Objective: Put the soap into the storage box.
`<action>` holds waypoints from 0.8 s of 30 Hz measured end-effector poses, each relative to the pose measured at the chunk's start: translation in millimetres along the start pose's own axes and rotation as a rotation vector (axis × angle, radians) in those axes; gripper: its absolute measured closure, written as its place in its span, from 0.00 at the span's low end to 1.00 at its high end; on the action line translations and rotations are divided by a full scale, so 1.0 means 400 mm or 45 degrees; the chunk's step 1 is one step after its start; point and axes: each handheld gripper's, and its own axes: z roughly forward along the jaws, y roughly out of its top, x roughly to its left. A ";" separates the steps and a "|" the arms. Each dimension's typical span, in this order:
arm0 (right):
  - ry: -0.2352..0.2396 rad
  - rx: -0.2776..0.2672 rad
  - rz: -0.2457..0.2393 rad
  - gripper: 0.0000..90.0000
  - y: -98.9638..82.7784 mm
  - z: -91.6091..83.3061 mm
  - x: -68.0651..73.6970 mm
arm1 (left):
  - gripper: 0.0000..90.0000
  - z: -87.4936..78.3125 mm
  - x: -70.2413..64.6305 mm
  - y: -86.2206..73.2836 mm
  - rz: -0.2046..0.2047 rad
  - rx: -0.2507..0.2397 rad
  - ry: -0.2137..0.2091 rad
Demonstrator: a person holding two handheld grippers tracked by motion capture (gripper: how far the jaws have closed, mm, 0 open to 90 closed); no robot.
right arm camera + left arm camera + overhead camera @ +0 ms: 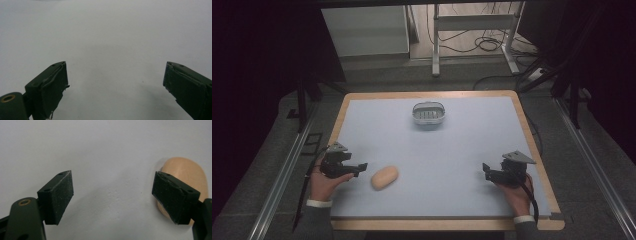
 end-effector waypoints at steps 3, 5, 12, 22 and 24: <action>-0.002 -0.001 -0.020 0.07 -0.001 0.000 0.003 | 0.20 -0.001 -0.003 -0.002 0.002 0.005 0.002; 0.007 0.006 -0.033 0.07 0.000 0.001 0.004 | 0.20 -0.001 -0.005 -0.003 0.001 0.008 0.003; -0.014 0.005 -0.029 0.09 -0.002 0.000 0.004 | 0.20 0.000 -0.018 -0.005 0.016 0.028 0.043; -0.013 -0.017 -0.031 0.09 -0.004 -0.003 0.005 | 0.20 -0.004 -0.028 0.013 0.027 0.036 0.103; -0.008 -0.020 -0.031 0.10 -0.004 -0.004 0.004 | 0.20 -0.006 -0.027 0.016 0.027 0.041 0.115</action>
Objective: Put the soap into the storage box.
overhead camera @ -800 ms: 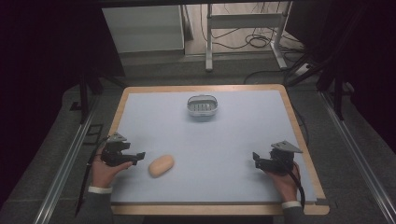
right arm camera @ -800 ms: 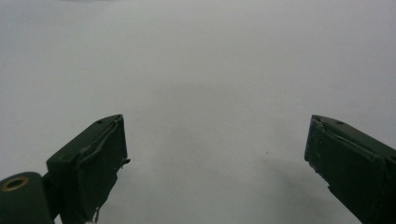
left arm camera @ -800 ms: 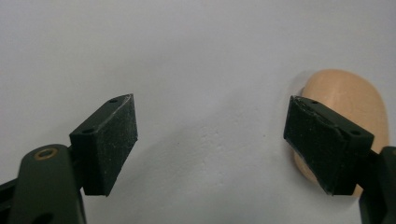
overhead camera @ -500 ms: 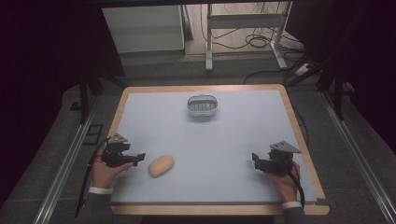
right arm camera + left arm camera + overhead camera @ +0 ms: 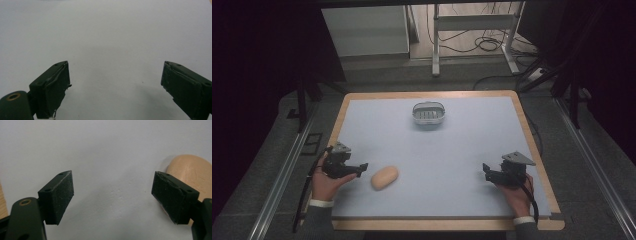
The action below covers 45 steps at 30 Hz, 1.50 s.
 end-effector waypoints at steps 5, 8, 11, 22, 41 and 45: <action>0.014 -0.001 0.012 0.10 0.000 0.000 -0.003 | 0.21 -0.004 -0.013 0.007 0.006 0.038 0.010; 0.014 -0.008 0.020 0.10 -0.001 -0.003 -0.004 | 0.21 -0.011 -0.023 0.019 0.024 0.037 -0.005; -0.003 -0.022 0.014 0.11 -0.002 -0.005 -0.002 | 0.22 -0.013 -0.026 0.026 0.051 0.043 -0.018; -0.027 -0.037 -0.023 0.11 -0.003 -0.006 0.007 | 0.21 -0.024 -0.042 0.072 0.125 0.058 -0.063; -0.014 -0.035 -0.011 0.11 -0.004 -0.008 0.004 | 0.21 -0.023 -0.115 0.103 0.236 0.127 -0.101; -0.015 -0.034 -0.014 0.11 -0.004 -0.007 0.005 | 0.21 -0.010 -0.130 0.098 0.260 0.161 -0.118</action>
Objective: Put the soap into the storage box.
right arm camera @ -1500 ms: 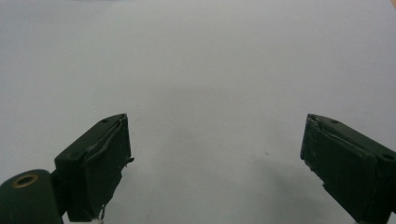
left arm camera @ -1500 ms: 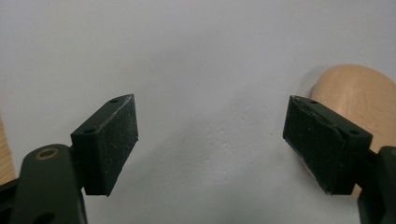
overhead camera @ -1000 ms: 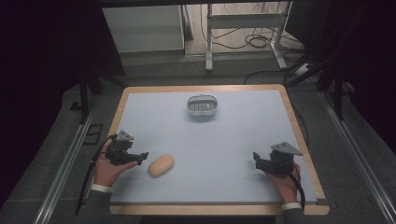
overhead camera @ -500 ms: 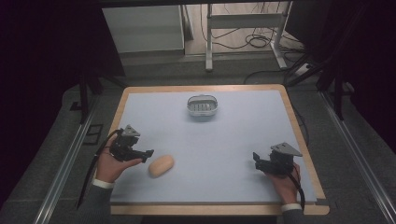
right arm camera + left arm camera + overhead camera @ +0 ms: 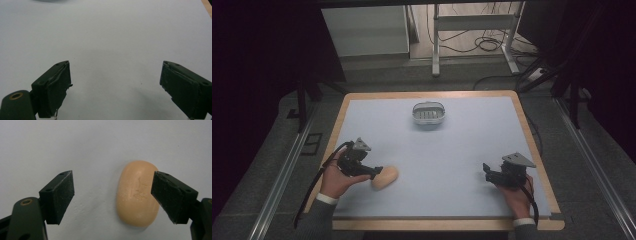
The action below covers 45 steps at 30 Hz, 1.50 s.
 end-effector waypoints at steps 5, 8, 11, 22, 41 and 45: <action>-0.001 0.000 -0.001 0.11 0.000 0.000 0.000 | 0.20 0.025 -0.018 -0.001 0.020 0.037 -0.010; -0.002 -0.002 -0.002 0.11 0.000 0.000 0.000 | 0.20 0.040 -0.029 0.000 0.037 0.060 -0.022; -0.002 -0.001 0.000 0.11 0.000 0.000 0.000 | 0.20 0.051 -0.037 0.001 0.044 0.075 -0.031; -0.008 -0.003 -0.006 0.11 0.000 0.001 0.002 | 0.19 0.086 -0.060 0.000 0.080 0.150 -0.060; -0.008 -0.003 -0.012 0.11 0.000 0.000 0.002 | 0.34 0.120 -0.069 -0.009 0.082 0.210 -0.083; -0.010 -0.004 -0.012 0.11 0.000 0.000 0.002 | 0.36 0.118 -0.066 -0.010 0.075 0.215 -0.091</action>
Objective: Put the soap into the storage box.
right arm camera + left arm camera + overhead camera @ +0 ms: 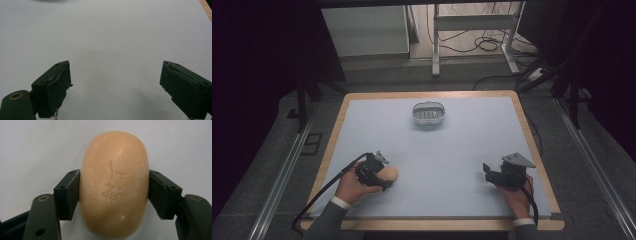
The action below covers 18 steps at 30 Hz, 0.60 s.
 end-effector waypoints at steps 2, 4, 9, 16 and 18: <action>-0.001 0.000 0.000 0.11 0.000 0.000 0.000 | 0.36 -0.001 0.001 0.000 0.001 0.001 0.001; -0.001 0.001 -0.001 0.11 0.000 0.000 0.000 | 0.36 -0.001 0.001 0.000 0.003 0.001 0.004; -0.003 0.000 -0.004 0.11 0.000 0.000 0.000 | 0.36 -0.010 0.010 0.002 -0.002 -0.020 -0.018; -0.007 0.002 -0.002 0.11 0.000 0.000 0.001 | 0.36 -0.041 0.018 0.015 0.000 -0.056 -0.005; -0.007 0.002 -0.003 0.11 0.000 0.000 0.001 | 0.36 -0.047 0.019 0.018 0.002 -0.063 -0.005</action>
